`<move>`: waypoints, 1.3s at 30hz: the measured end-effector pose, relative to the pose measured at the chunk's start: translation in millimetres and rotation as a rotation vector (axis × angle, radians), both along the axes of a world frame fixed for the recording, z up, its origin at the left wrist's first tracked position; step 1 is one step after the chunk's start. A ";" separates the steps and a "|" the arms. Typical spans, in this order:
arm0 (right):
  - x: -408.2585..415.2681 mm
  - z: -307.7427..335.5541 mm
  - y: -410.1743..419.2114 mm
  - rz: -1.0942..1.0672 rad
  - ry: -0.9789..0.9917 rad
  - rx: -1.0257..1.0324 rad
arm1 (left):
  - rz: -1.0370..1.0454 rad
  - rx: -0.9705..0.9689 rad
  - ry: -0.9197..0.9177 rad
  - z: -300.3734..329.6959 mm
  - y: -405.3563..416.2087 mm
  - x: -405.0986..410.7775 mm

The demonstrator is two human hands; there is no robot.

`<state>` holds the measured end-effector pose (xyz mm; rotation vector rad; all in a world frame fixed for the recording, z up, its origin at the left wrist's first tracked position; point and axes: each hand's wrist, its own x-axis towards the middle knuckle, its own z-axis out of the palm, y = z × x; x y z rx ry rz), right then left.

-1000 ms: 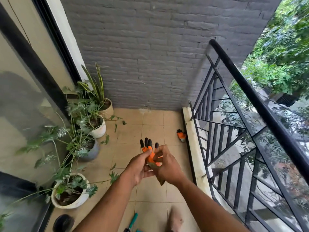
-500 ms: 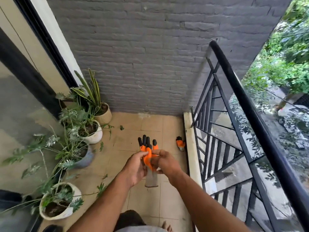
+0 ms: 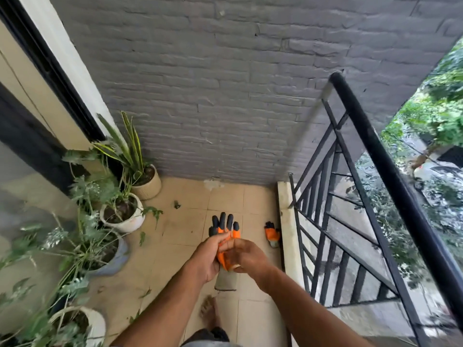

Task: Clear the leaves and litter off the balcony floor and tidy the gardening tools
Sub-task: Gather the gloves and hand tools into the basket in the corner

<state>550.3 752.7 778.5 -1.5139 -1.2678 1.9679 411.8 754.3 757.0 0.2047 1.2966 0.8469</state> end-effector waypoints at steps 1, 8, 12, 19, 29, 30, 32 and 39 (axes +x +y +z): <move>-0.7 -2.4 15.1 0.012 -0.009 -0.009 | 0.000 -0.025 0.017 -6.0 16.9 -3.9; 2.2 -21.2 94.3 -0.099 -0.075 -0.023 | -0.004 -0.112 0.080 -32.5 101.9 -23.4; 14.1 -30.0 126.9 -0.209 -0.143 -0.057 | -0.037 -0.160 0.121 -44.3 144.5 -19.5; 62.3 -45.9 198.4 -0.281 -0.176 -0.174 | -0.084 -0.187 0.207 -69.5 216.8 4.0; 138.6 -137.5 320.9 -0.198 -0.395 -0.136 | -0.050 -0.264 0.341 -131.7 321.1 36.1; 143.4 -153.2 328.5 -0.184 -0.425 -0.149 | -0.050 -0.281 0.355 -142.4 329.6 41.2; 152.7 -192.7 339.4 -0.165 -0.471 -0.175 | -0.048 -0.306 0.362 -170.5 340.6 52.3; 163.4 -354.1 368.2 0.099 -0.670 -0.249 | -0.208 -0.291 0.432 -382.8 341.7 67.5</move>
